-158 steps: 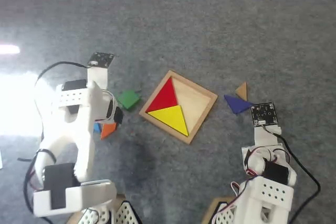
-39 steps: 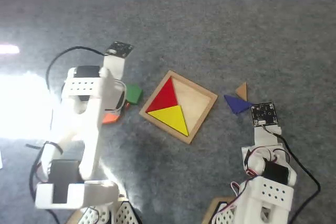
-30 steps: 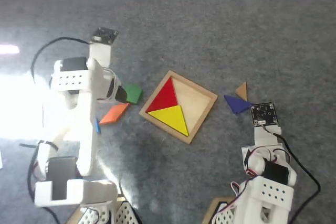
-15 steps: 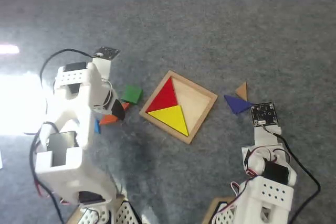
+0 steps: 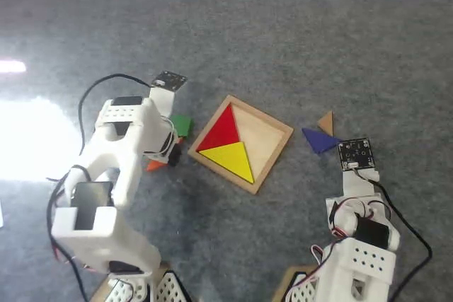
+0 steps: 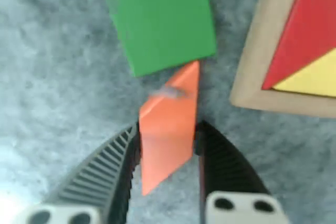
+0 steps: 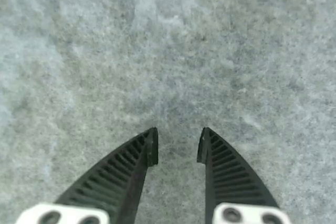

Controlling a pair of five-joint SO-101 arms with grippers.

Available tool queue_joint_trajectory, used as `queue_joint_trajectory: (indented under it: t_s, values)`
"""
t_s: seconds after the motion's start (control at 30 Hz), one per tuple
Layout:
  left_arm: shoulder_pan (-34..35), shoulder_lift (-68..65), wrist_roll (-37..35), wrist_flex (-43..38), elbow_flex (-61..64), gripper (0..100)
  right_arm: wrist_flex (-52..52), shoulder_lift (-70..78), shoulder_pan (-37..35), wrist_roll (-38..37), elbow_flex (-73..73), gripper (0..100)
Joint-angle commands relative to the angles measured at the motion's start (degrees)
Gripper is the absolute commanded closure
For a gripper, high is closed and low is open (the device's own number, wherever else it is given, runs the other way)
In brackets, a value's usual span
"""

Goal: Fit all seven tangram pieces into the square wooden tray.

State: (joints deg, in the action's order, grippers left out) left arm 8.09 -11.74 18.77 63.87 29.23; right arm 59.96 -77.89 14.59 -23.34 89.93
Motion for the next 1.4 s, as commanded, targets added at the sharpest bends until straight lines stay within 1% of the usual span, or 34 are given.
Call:
queue_joint_trajectory:
  t_s: [0.0, 0.03, 0.13, 0.23, 0.33, 0.47, 0.57, 0.67, 0.77, 0.9, 1.03, 1.07, 1.1, 1.2, 1.27, 1.37]
  values:
    - [-0.1, -0.8, -0.9, -1.2, 0.0, 97, -1.0, -0.7, -0.3, -0.6, -0.3, 85.5]
    - [-0.2, -0.6, -0.9, -1.2, 0.6, 99, -1.0, -0.7, -0.3, -0.6, -0.3, 85.5]
    - [-0.4, -0.1, -0.9, -1.0, 1.1, 99, -1.0, -0.7, -0.3, -0.6, -0.3, 85.5]
    - [0.0, 2.6, -0.9, 2.2, 0.1, 99, -1.0, -0.7, -0.3, -0.6, -0.3, 85.5]
    - [-1.0, 9.8, -0.9, 6.5, 0.1, 99, -1.0, -0.7, -0.3, -0.6, -0.3, 85.5]
    - [-5.6, 20.3, -0.9, 11.7, 0.1, 99, -1.0, -0.7, -0.3, -0.6, -0.3, 85.5]
    - [-10.9, 24.4, -1.0, 12.3, -0.4, 99, -1.0, -0.7, -0.3, -0.6, -0.3, 85.5]
    - [-14.4, 22.8, -1.8, 12.1, -4.5, 99, -1.0, -0.7, -0.3, -0.6, -0.3, 85.5]
    - [-17.2, 18.1, -0.4, 10.5, -10.9, 99, -1.0, -0.7, -0.3, -0.6, -0.3, 85.5]
    - [-23.0, 9.1, 2.1, 8.6, -20.9, 99, -1.0, -0.7, -0.3, -0.6, -0.3, 85.5]
    - [-28.5, -1.8, 1.1, 8.5, -30.2, 99, -1.0, -0.7, -0.3, -0.6, -0.3, 85.5]
    - [-29.1, -4.7, -1.4, 8.5, -32.8, 99, -1.0, -0.7, -0.3, -0.6, -0.3, 85.5]
    - [-29.5, -7.6, -5.6, 8.6, -35.6, 99, -1.0, -0.7, -0.3, -0.6, -0.3, 85.5]
    - [-29.6, -16.6, -21.2, 11.8, -44.3, 99, -1.0, -0.7, -0.3, -0.6, -0.3, 85.5]
    - [-29.8, -22.4, -30.1, 14.4, -50.0, 99, -0.9, -0.7, -0.3, -0.6, -0.3, 85.5]
    - [-30.2, -29.4, -39.5, 16.8, -57.5, 99, -0.9, -0.7, -0.3, -0.6, -0.3, 85.5]
